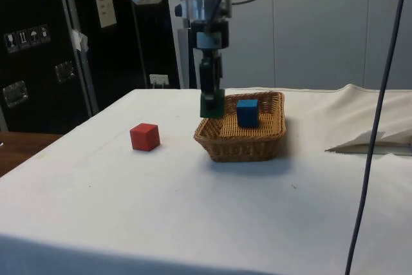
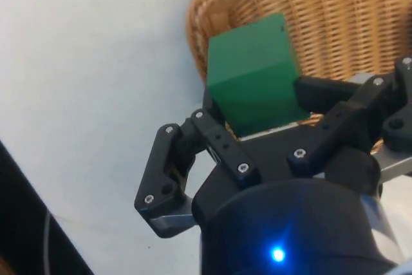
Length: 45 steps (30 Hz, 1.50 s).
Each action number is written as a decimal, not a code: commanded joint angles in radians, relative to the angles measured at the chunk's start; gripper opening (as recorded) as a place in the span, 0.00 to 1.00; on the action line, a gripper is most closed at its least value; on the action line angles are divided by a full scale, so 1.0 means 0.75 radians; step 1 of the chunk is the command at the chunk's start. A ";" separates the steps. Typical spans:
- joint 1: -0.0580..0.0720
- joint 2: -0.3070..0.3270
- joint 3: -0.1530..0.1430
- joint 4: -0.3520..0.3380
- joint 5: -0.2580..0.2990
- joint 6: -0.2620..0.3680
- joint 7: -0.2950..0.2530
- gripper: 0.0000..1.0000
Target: Pick up exactly two blocks and place them into the basket.
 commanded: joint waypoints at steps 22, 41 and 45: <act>-0.009 0.153 -0.043 -0.140 0.048 0.277 -0.103 0.13; -0.008 0.187 -0.061 -0.136 0.033 0.308 -0.096 1.00; -0.008 0.185 -0.063 -0.137 0.033 0.308 -0.096 1.00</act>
